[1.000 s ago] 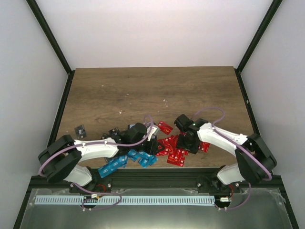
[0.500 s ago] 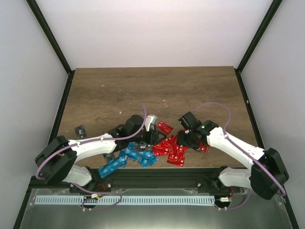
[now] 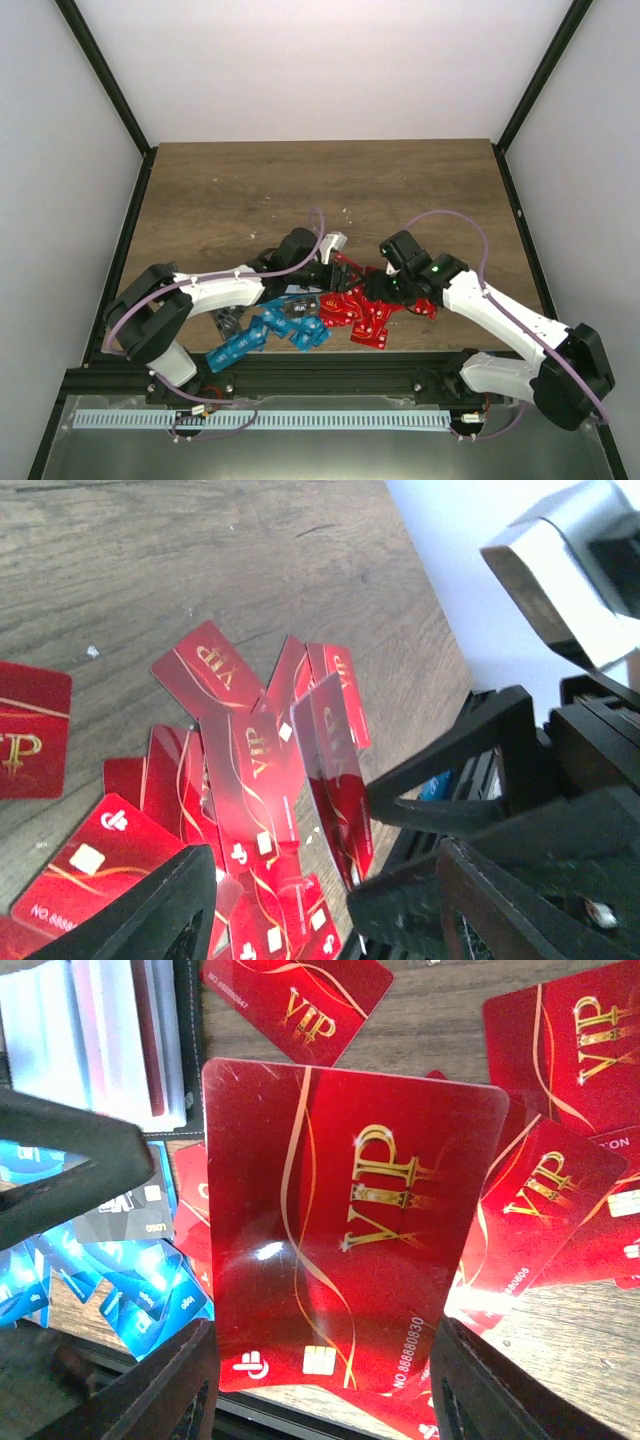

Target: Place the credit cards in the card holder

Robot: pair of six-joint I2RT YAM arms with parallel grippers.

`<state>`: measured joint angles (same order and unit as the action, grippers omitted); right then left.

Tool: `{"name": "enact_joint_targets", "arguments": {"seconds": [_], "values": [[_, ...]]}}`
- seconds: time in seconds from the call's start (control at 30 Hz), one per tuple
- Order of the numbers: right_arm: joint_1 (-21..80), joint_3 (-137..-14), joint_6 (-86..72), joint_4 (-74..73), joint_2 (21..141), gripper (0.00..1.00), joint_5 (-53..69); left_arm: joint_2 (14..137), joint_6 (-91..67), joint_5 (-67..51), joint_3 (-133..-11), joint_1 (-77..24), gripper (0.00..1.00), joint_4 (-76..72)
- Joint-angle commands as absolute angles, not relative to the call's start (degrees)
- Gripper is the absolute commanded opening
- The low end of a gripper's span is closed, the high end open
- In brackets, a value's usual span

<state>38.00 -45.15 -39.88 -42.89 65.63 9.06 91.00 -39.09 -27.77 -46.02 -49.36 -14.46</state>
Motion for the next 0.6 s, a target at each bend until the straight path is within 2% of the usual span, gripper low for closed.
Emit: {"name": "enact_joint_targets", "arguments": {"seconds": [0.0,0.17,0.23,0.43,0.47,0.5,0.53,0.57], "values": [[38.1,-48.1,-38.2,-40.9,63.9,0.56,11.3,94.1,-41.7,-30.2,-49.3,-49.0,0.61,-16.1],[38.6,-48.3,-37.6,-40.0,63.4,0.56,12.3,96.5,-43.3,-31.0,-51.0,-48.8,0.53,-17.2],[38.8,-48.4,-37.4,-40.0,63.4,0.56,12.1,97.2,-43.9,-31.0,-51.6,-48.6,0.46,-17.4],[38.8,-49.1,-36.9,-39.7,63.9,0.56,11.1,98.3,-45.7,-32.4,-52.1,-48.3,0.07,-19.7],[38.8,-49.2,-36.8,-39.6,64.0,0.57,10.9,98.3,-46.0,-32.9,-51.9,-48.3,0.04,-20.3],[38.8,-49.4,-36.7,-39.6,64.1,0.59,10.5,98.2,-46.4,-33.1,-51.8,-48.3,0.04,-21.0],[38.8,-49.6,-36.7,-39.4,64.2,0.66,10.1,98.1,-46.7,-33.3,-51.5,-48.3,0.04,-21.8],[38.9,-49.7,-36.7,-39.3,64.4,0.77,9.6,97.8,-46.9,-33.3,-51.2,-48.2,0.04,-22.5]]}}
